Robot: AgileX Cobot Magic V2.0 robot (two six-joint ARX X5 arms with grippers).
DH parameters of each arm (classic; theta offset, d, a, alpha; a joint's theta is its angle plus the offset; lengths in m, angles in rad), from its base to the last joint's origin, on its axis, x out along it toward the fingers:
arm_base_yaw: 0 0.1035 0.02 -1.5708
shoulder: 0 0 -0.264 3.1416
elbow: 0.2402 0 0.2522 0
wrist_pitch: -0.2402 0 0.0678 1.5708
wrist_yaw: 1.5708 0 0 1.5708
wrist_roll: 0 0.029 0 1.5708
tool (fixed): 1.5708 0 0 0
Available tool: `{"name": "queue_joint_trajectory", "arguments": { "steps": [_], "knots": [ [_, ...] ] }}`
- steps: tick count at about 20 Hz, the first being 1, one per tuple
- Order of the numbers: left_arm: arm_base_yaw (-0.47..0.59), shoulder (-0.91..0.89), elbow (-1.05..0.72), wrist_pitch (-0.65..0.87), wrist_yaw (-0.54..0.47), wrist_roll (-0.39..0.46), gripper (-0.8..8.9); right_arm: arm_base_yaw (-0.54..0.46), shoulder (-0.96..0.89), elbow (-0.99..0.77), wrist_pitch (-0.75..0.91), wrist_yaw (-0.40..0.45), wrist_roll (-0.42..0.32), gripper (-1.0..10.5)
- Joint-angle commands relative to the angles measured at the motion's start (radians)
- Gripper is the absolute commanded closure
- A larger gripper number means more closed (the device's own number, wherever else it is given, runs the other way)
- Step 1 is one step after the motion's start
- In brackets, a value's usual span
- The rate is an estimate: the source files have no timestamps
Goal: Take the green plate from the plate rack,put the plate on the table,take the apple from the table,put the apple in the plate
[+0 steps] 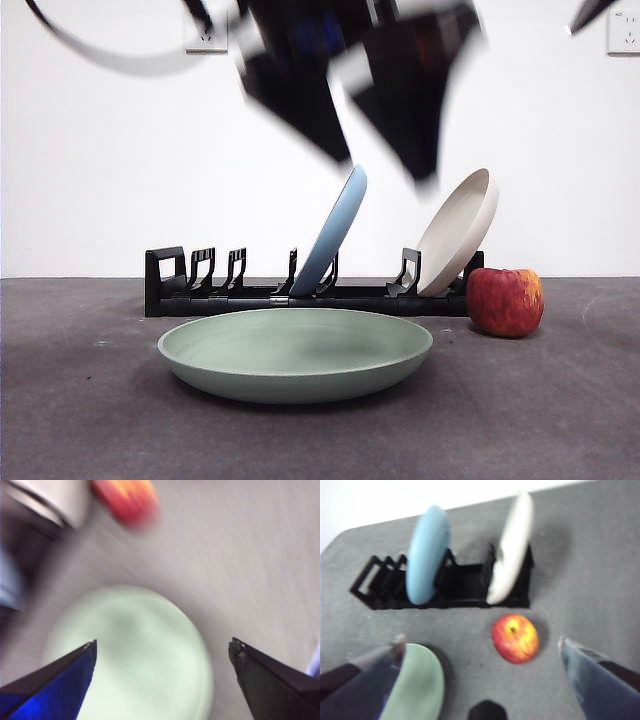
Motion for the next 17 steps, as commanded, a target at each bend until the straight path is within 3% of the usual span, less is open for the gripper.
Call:
{"name": "queue_joint_trajectory", "arguments": {
  "steps": [1, 9, 14, 17],
  "knots": [
    [0.002, -0.161, 0.001, 0.013, -0.069, -0.012, 3.75, 0.024, 0.03, 0.05, -0.025, 0.005, -0.038, 3.8],
    [0.105, -0.589, 0.0, -0.047, -0.173, -0.071, 3.75, 0.204, 0.294, 0.195, -0.076, 0.18, -0.109, 3.8],
    [0.144, -0.732, 0.0, -0.121, -0.283, -0.093, 3.77, 0.266, 0.535, 0.283, -0.063, 0.298, -0.156, 3.8],
    [0.144, -0.77, 0.0, -0.177, -0.296, -0.126, 3.77, 0.266, 0.658, 0.306, -0.022, 0.298, -0.16, 3.8]
  ]
}}
